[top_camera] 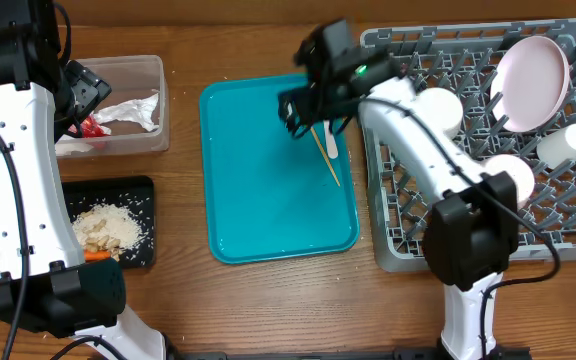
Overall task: Sort waste into correct bins and load items into the dishwasher rack
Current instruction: 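Reach the right gripper to the wooden chopstick and grasp it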
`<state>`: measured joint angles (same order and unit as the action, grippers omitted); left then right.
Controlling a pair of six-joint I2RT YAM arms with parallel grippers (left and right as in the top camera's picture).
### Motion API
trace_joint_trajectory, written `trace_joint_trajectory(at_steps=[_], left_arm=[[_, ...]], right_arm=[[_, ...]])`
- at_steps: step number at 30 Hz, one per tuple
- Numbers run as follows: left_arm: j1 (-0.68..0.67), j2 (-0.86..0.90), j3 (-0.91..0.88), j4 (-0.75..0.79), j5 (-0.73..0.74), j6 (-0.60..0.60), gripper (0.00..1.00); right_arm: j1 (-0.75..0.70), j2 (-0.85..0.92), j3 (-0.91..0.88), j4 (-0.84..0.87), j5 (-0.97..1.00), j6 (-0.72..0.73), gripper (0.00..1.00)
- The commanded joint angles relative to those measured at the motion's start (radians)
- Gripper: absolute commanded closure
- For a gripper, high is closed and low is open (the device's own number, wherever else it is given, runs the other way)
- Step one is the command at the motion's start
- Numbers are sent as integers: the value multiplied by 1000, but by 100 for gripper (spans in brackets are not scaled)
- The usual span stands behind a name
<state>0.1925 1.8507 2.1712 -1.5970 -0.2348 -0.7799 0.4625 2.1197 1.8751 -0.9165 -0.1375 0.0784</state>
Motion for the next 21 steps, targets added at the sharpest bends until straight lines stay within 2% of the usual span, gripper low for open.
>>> trace_joint_trajectory(at_steps=[1,5,10,21], left_arm=[[2,1,3,1,-3,-6,0],[2,1,3,1,-3,-6,0],[2,1,3,2,-3,-6,0],[2,1,3,1,-3,-6,0]], right_arm=[[-5,-14,-77,66,95,13,0],[-5,-14,-143,124,76,29,2],[-3,-7,-157,151,13,29,23],[3,102,-157,162,12,30,23]])
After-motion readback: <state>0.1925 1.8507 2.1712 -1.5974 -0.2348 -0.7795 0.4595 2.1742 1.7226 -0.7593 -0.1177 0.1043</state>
